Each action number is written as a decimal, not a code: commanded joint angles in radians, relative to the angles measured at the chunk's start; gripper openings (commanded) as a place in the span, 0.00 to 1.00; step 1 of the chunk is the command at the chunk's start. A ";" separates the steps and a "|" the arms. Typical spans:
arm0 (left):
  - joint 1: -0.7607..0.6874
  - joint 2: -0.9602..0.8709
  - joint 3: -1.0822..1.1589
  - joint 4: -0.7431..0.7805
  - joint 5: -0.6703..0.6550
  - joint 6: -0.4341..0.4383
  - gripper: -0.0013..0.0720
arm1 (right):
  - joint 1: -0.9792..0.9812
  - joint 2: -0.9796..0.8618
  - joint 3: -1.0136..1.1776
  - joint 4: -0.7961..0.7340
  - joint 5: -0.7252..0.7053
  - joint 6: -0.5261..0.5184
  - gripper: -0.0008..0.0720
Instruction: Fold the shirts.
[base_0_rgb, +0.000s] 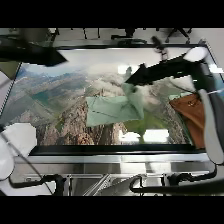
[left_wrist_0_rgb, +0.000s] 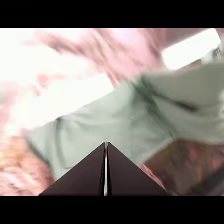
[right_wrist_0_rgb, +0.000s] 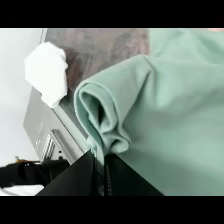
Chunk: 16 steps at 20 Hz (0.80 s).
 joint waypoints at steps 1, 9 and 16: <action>0.293 0.233 -0.001 0.000 -0.024 0.002 0.04 | 0.288 -0.142 -0.005 -0.004 -0.339 -0.092 0.04; 0.458 0.366 -0.116 -0.001 0.049 0.006 0.04 | 0.435 -0.385 -0.003 -0.017 -0.716 -0.205 0.47; 0.366 0.268 -0.116 -0.051 0.041 0.008 0.04 | -0.054 -0.194 -0.005 -0.466 -0.087 0.005 0.90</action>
